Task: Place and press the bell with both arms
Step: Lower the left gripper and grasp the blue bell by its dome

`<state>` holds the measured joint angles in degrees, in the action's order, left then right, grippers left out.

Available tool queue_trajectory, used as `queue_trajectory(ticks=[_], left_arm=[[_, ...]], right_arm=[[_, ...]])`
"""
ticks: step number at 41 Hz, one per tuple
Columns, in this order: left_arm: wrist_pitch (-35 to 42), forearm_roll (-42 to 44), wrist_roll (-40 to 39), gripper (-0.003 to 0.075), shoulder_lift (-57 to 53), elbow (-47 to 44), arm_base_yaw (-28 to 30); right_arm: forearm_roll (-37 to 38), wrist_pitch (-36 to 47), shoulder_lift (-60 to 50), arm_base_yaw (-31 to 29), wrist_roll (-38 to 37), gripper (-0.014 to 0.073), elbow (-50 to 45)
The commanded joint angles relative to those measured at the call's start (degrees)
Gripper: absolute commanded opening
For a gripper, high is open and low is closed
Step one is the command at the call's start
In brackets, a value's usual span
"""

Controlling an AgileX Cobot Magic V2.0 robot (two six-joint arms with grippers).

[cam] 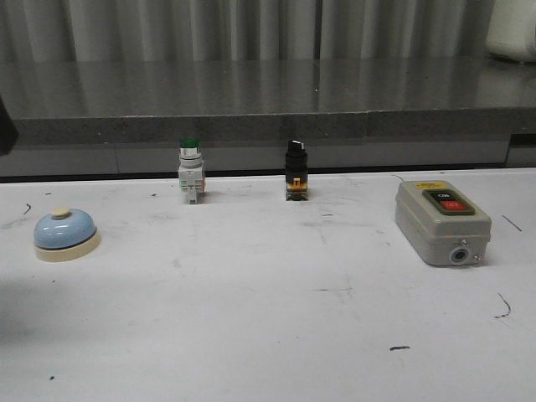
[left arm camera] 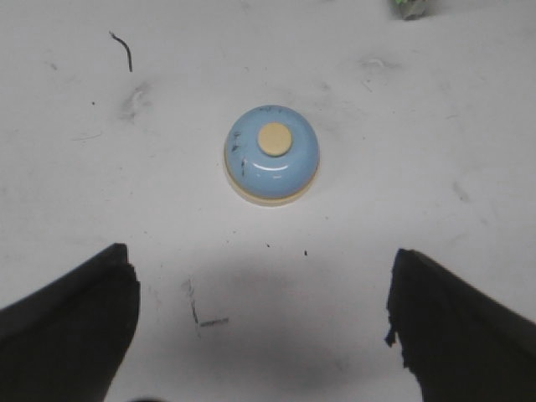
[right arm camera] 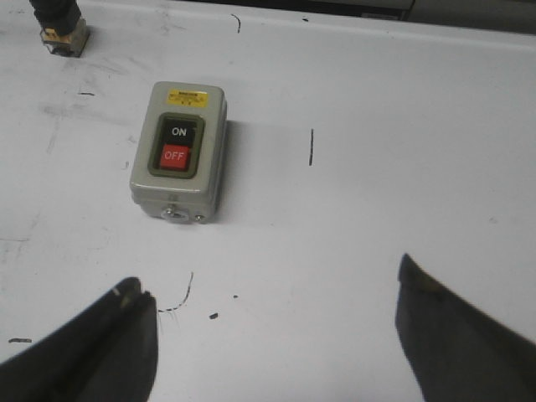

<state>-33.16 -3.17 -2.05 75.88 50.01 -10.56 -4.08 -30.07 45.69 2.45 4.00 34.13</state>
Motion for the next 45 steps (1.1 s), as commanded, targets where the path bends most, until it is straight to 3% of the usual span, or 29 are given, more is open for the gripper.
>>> queue_trajectory(ticks=[1,12,30,40,45], left_arm=[[3.3,-0.5,0.1,0.0585,5.1,5.2,-0.5],[3.2,-0.9,0.1,0.0585,20.9,15.1,-0.7],[2.1,-0.3,0.1,0.0575,31.9,20.8,-2.9],[-1.1,0.6,0.1,0.0360,32.2,20.8,-2.9],[-3.2,0.6,0.1,0.0335,32.1,21.3,-2.9]], right_arm=[[0.6,4.1,0.0,0.0,0.2,0.0601,2.1],[0.6,4.1,0.0,0.0,0.2,0.0601,2.1],[0.6,4.0,0.0,0.0,0.2,0.0601,2.1],[0.6,4.0,0.0,0.0,0.2,0.0601,2.1],[0.6,4.0,0.0,0.0,0.2,0.0601,2.1]])
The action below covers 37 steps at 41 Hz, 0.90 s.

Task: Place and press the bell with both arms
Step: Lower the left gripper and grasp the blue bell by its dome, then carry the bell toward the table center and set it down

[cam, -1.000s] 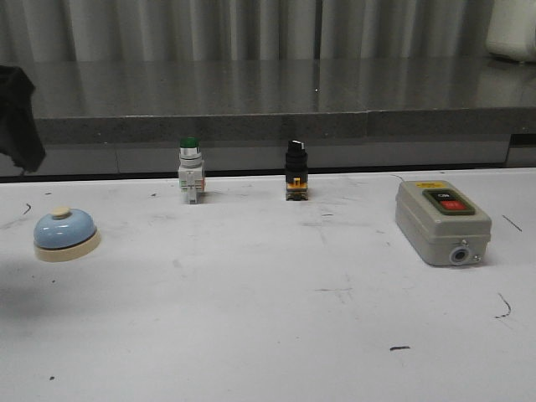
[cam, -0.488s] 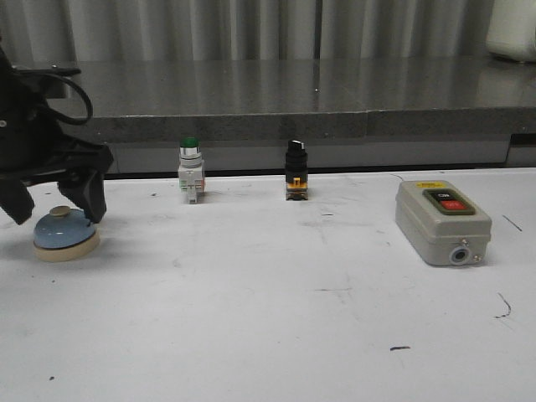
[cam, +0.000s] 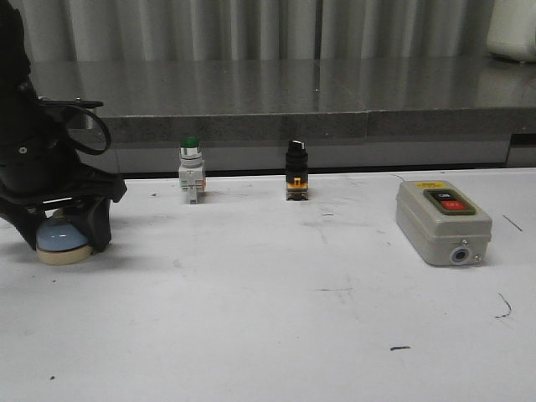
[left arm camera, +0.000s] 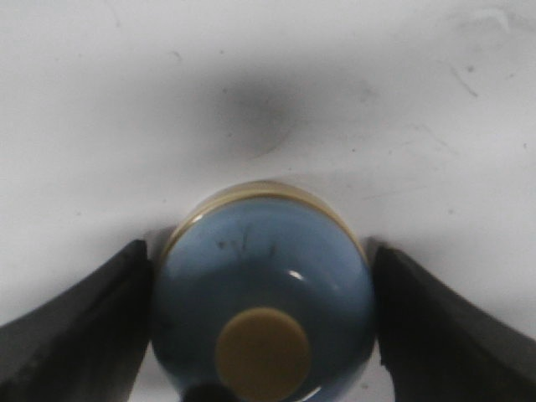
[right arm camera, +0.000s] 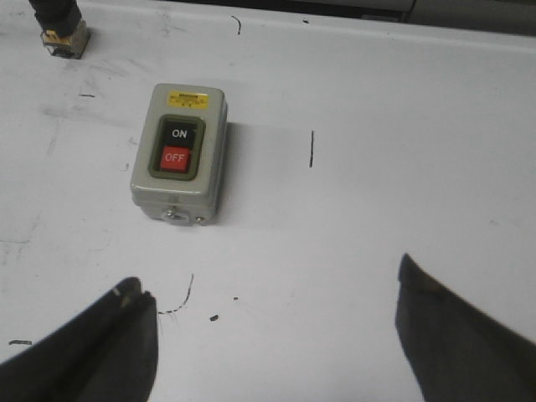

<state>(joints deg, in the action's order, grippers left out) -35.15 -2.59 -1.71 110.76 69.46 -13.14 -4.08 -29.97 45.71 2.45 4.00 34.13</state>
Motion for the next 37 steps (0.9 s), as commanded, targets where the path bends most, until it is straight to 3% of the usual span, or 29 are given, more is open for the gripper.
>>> queue_trajectory(ticks=[1,10,25,37], left_arm=[[-1.9,0.0,-0.2,0.0336,-2.8,2.2,-0.5],[-5.7,0.0,-0.2,0.0337,-4.0,5.7,-5.8],[-8.5,0.7,0.4,0.0337,-0.4,16.6,-21.5],[-8.7,0.8,0.9,0.0337,5.7,21.0,-27.3]], right_arm=[[0.6,3.9,0.0,0.0,0.2,0.0601,2.1],[0.6,3.9,0.0,0.0,0.2,0.0601,2.1],[0.6,3.9,0.0,0.0,0.2,0.0601,2.1],[0.6,3.9,0.0,0.0,0.2,0.0601,2.1]])
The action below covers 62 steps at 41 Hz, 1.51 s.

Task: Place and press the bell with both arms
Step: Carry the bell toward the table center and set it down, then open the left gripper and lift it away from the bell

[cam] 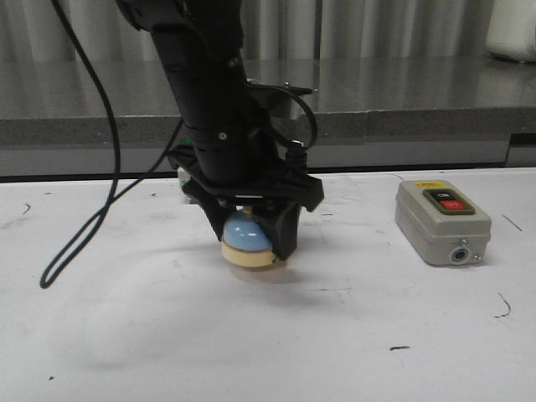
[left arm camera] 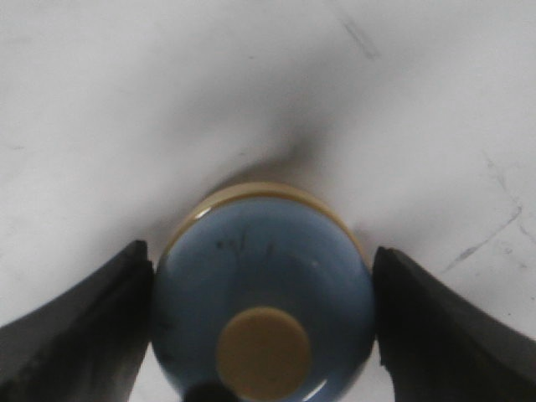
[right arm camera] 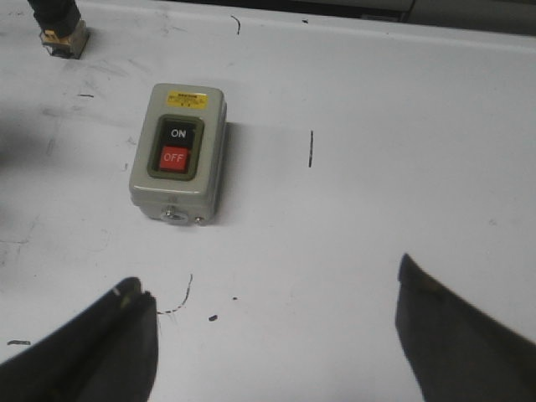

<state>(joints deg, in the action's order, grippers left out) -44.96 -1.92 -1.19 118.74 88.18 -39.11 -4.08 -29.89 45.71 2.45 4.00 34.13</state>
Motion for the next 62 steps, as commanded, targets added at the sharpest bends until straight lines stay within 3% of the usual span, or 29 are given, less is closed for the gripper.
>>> queue_trajectory(ticks=[1,10,12,24,48,62], left_arm=[[1.1,0.3,0.5,0.0340,-1.9,2.2,-1.4],[0.8,-0.3,0.5,0.0578,-1.1,2.5,-1.8],[0.4,-0.8,0.5,0.0593,-1.3,3.1,-1.8],[-2.6,-1.4,0.5,0.0586,-11.0,2.6,-1.0],[2.6,-1.7,0.5,0.0586,-53.5,-29.1,8.7],[2.7,-3.4,0.5,0.0586,-71.3,-42.6,9.0]], right_arm=[[0.6,3.9,0.0,0.0,0.2,0.0601,2.1],[0.6,3.9,0.0,0.0,0.2,0.0601,2.1],[0.6,3.9,0.0,0.0,0.2,0.0601,2.1],[0.6,3.9,0.0,0.0,0.2,0.0601,2.1],[0.6,3.9,0.0,0.0,0.2,0.0601,2.1],[0.6,3.9,0.0,0.0,0.2,0.0601,2.1]])
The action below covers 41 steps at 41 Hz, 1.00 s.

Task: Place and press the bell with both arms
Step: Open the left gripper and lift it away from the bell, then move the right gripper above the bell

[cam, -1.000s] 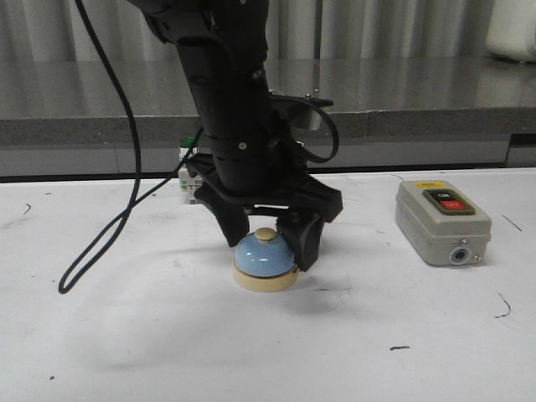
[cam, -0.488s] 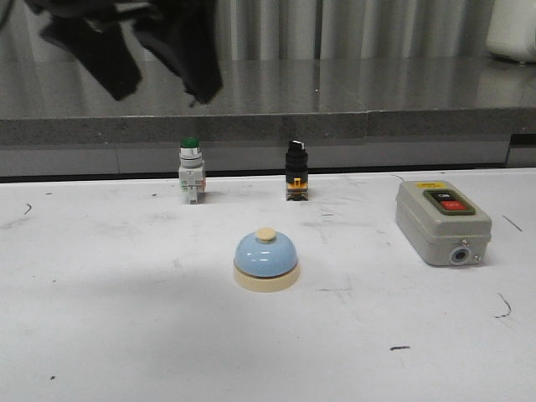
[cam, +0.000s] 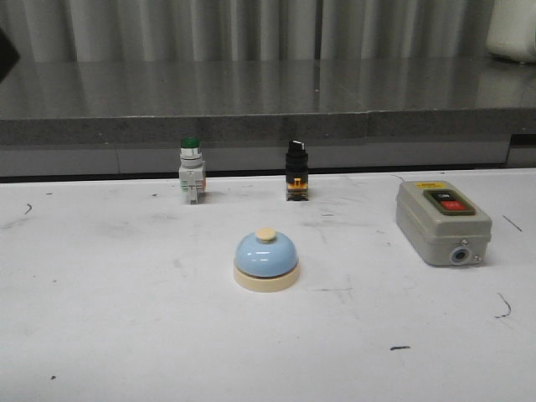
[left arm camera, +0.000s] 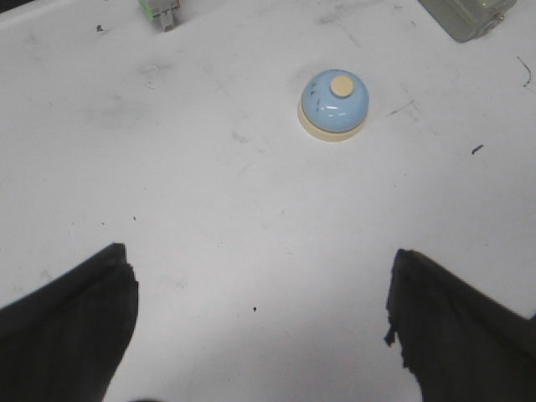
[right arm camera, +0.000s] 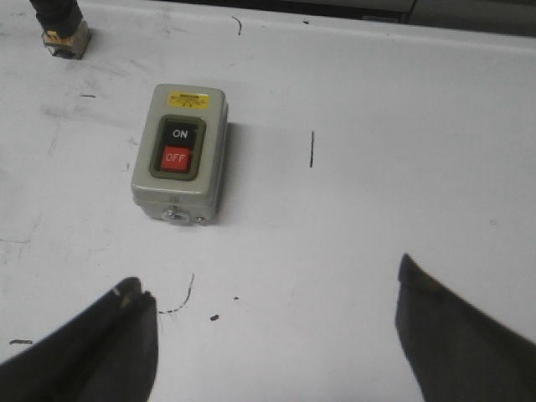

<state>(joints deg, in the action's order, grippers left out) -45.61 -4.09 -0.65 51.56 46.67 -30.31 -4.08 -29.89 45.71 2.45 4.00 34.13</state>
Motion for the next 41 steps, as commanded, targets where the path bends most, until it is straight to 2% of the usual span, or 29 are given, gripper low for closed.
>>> queue_trajectory(ticks=[1,9,17,23,27,31,35,37,41], left_arm=[[3.4,-1.3,-0.1,0.0586,-4.7,-1.8,0.2],[3.3,-1.3,-0.1,0.0586,-10.5,-5.1,0.2],[3.3,-1.3,-0.1,0.0586,-11.3,-5.3,0.2],[3.3,-1.3,-0.1,0.0586,-11.3,-5.3,0.2],[3.3,-1.3,-0.1,0.0586,-11.3,-5.3,0.2],[3.3,-1.3,-0.1,0.0586,-11.3,-5.3,0.2],[3.3,-1.3,-0.1,0.0586,-11.3,-5.3,0.2],[3.3,-1.3,-0.1,0.0586,-11.3,-5.3,0.2],[3.3,-1.3,-0.1,0.0586,-11.3,-5.3,0.2]], right_arm=[[0.6,3.9,0.0,0.0,0.2,0.0601,2.1],[0.5,4.0,0.0,0.0,0.2,0.0601,2.1],[-0.2,3.6,0.0,0.0,0.2,0.0601,2.1],[-2.7,-1.2,0.1,1.0,1.4,0.0575,4.3],[-2.9,-5.3,0.1,3.3,2.7,0.0461,7.6],[-2.9,-7.8,0.1,6.5,3.8,0.0262,10.7],[-2.9,-8.6,0.1,10.1,4.0,0.0099,13.4],[-2.9,-8.7,0.2,12.0,4.2,0.0038,14.7],[-2.9,-9.0,1.1,15.0,4.3,-0.0027,17.4]])
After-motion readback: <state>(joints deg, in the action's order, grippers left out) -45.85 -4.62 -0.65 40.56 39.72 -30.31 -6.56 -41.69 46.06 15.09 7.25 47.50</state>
